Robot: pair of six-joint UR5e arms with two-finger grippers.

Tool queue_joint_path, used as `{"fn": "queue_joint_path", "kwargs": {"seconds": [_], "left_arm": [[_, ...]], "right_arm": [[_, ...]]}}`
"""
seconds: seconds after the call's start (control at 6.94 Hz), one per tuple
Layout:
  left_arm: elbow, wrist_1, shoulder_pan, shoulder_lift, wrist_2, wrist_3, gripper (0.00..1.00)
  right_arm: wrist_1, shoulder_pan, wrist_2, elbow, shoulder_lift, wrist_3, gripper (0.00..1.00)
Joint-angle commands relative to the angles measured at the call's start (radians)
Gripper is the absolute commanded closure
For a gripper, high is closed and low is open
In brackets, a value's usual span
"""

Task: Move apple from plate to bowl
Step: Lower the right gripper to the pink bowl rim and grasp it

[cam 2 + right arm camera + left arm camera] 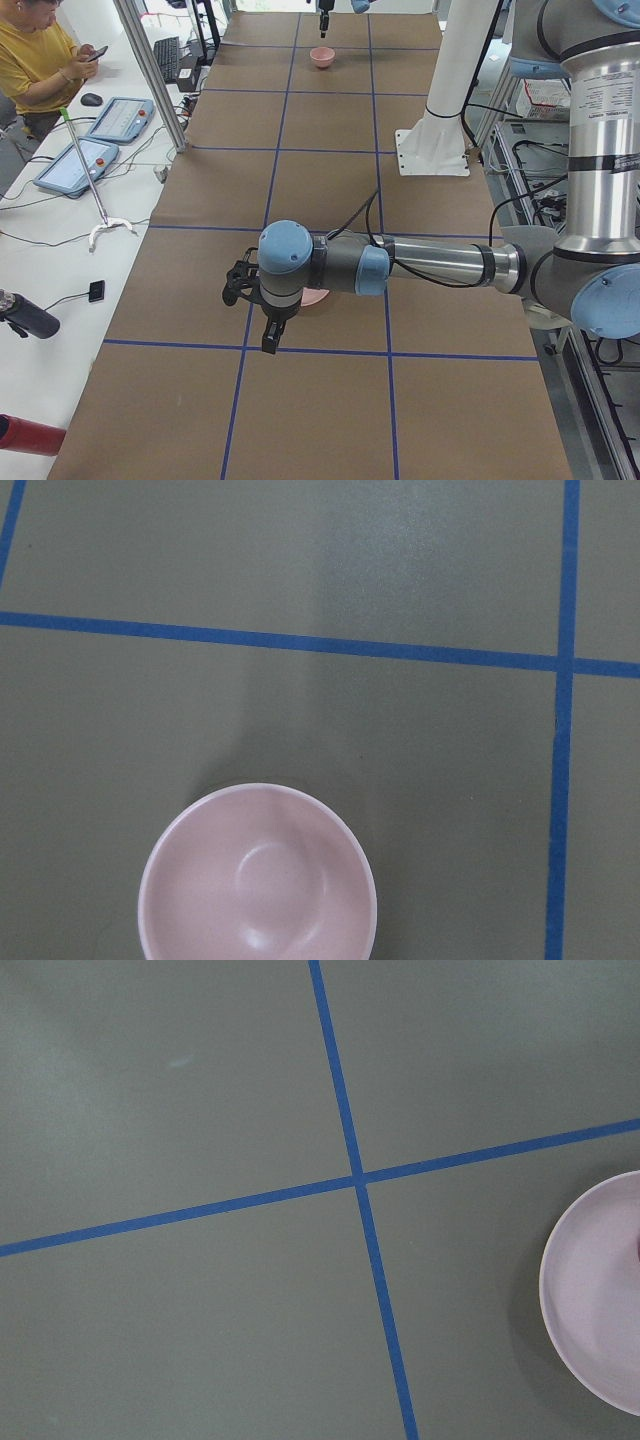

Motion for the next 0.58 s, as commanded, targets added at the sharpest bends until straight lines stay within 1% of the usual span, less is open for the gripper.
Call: {"fn": "queue_joint_path", "kwargs": {"seconds": [0.0, 0.14, 0.29, 0.43], "left_arm": [[0.005, -0.002, 0.0, 0.0, -0.006, 0.0, 0.01], [0.006, 0.0, 0.0, 0.0, -0.006, 0.0, 0.01], [0.006, 0.0, 0.0, 0.0, -0.006, 0.0, 0.01], [0.011, 0.0, 0.0, 0.0, -0.006, 0.0, 0.01]], "right_arm": [[0.083, -0.049, -0.04, -0.067, 0.006, 0.032, 0.2], [0.083, -0.063, -0.037, -0.072, 0.003, 0.034, 0.42], [0.085, -0.077, -0.037, -0.087, 0.003, 0.031, 0.44], [0.085, -0.086, -0.037, -0.089, 0.003, 0.031, 0.45]]}}
